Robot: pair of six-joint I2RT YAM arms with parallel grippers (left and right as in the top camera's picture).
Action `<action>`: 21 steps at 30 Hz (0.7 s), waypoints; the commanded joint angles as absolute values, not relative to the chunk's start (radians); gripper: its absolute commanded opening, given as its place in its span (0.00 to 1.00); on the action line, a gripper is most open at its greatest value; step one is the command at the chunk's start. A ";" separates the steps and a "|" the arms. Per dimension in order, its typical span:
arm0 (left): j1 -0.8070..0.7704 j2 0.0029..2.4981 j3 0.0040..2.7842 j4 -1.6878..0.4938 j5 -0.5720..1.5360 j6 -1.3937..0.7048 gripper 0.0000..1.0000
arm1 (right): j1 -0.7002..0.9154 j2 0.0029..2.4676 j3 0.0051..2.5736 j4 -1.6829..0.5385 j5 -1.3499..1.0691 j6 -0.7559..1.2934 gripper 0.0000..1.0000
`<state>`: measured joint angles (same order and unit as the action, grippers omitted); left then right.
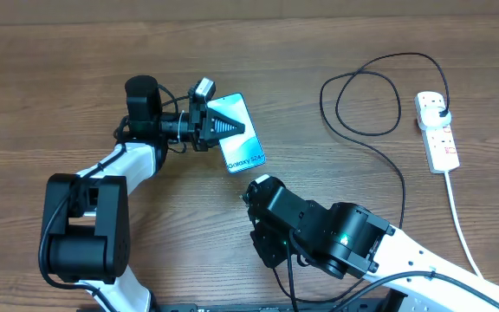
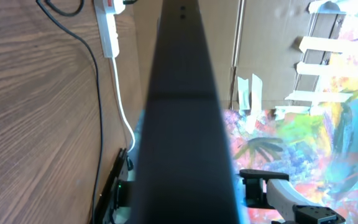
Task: Plug charger to phone and switch on socket
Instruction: 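Align the USB-C plug under the phone's bottom port with right gripper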
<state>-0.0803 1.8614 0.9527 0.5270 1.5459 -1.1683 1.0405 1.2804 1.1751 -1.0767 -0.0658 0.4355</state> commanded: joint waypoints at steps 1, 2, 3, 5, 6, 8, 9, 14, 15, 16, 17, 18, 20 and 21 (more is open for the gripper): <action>-0.072 1.864 0.977 0.530 1.583 -1.114 0.04 | 1.036 1.280 1.178 -1.063 -0.004 0.453 0.04; -0.072 1.864 0.977 0.530 1.583 -1.105 0.04 | 1.034 1.280 1.178 -1.056 0.018 0.453 0.04; -0.072 1.864 0.977 0.530 1.583 -1.095 0.04 | 1.031 1.283 1.178 -1.049 0.032 0.453 0.04; -0.072 1.864 0.977 0.530 1.583 -1.095 0.04 | 1.014 1.295 1.178 -1.038 0.036 0.456 0.04; -0.073 1.864 0.977 0.530 1.583 -1.094 0.04 | 1.003 1.304 1.178 -1.035 0.036 0.466 0.04; -0.072 1.864 0.977 0.530 1.583 -1.092 0.04 | 0.973 1.327 1.179 -1.035 0.032 0.471 0.04; -0.072 1.864 0.977 0.530 1.583 -1.092 0.04 | 0.959 1.338 1.179 -1.036 0.032 0.470 0.04; -0.074 1.864 0.977 0.530 1.583 -1.075 0.04 | 0.913 1.353 1.180 -1.010 0.012 0.405 0.04; -0.074 1.864 0.977 0.530 1.583 -1.068 0.04 | 0.910 1.354 1.180 -1.000 0.006 0.383 0.04; -0.074 1.864 0.977 0.530 1.583 -1.058 0.04 | 0.907 1.357 1.180 -0.995 0.005 0.381 0.04; -0.074 1.864 0.977 0.530 1.583 -1.047 0.04 | 0.907 1.360 1.180 -0.989 0.004 0.380 0.04; -0.075 1.864 0.977 0.529 1.583 -1.033 0.04 | 0.908 1.369 1.180 -0.980 -0.022 0.352 0.04; -0.076 1.864 0.977 0.528 1.583 -1.020 0.04 | 0.908 1.382 1.181 -0.973 -0.073 0.310 0.04; -0.078 1.864 0.977 0.528 1.583 -1.019 0.04 | 0.908 1.389 1.184 -0.974 -0.092 0.297 0.04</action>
